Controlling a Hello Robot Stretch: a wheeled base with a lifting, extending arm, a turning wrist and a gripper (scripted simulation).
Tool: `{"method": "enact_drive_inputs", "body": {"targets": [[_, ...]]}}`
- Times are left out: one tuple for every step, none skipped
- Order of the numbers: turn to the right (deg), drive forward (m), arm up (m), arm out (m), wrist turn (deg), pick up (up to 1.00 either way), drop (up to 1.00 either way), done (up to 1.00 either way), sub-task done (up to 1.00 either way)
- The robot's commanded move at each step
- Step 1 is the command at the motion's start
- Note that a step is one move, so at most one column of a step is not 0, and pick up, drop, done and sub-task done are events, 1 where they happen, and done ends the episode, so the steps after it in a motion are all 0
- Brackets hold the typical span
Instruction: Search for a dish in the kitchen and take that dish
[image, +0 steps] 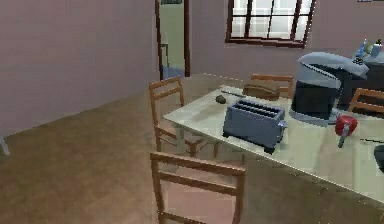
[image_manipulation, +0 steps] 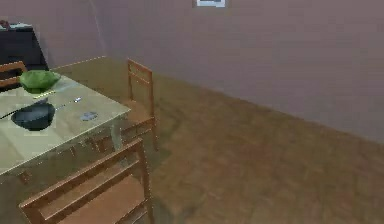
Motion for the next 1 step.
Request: {"method": "enact_drive_inputs", "body": {"targets": [[0.0, 0.5, 0.0, 0.0, 0.0, 0.0, 0.0, 0.0, 0.0]]}}
